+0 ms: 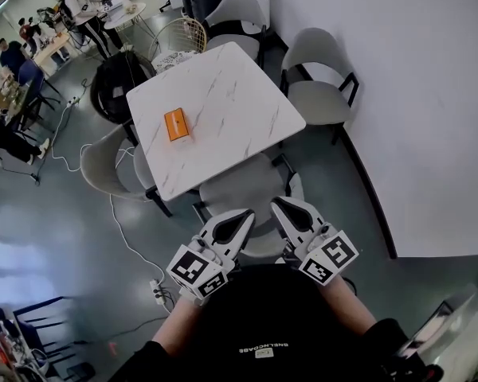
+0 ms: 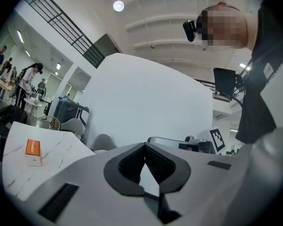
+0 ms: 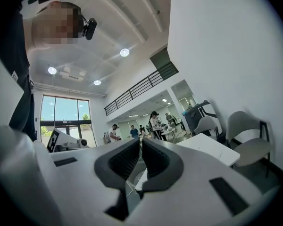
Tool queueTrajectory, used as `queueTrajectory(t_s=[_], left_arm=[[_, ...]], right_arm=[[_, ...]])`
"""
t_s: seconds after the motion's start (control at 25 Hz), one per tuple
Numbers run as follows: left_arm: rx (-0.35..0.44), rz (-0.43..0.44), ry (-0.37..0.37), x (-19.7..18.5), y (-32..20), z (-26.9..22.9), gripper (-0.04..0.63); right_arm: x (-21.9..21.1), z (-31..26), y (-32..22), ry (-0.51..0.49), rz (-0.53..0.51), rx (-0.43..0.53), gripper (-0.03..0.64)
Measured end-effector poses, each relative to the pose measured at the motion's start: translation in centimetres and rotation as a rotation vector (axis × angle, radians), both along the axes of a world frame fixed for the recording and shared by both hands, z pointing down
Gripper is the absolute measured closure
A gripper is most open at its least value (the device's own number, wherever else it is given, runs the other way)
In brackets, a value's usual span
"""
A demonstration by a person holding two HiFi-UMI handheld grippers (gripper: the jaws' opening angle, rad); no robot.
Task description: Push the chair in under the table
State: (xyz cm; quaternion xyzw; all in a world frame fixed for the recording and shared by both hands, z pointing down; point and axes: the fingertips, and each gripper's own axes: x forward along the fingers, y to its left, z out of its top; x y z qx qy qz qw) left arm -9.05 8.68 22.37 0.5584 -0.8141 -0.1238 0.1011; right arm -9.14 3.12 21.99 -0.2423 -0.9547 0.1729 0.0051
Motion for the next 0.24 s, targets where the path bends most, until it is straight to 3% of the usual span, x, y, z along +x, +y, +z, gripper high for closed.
queueTrajectory(t_s=[0.24], left_arm=[[-0.002,0.028,-0.007,0.65,0.21,-0.03,0.591]], right_arm=[[0.18,0.11,0.07,-0.005,0.006,-0.002,0.589]])
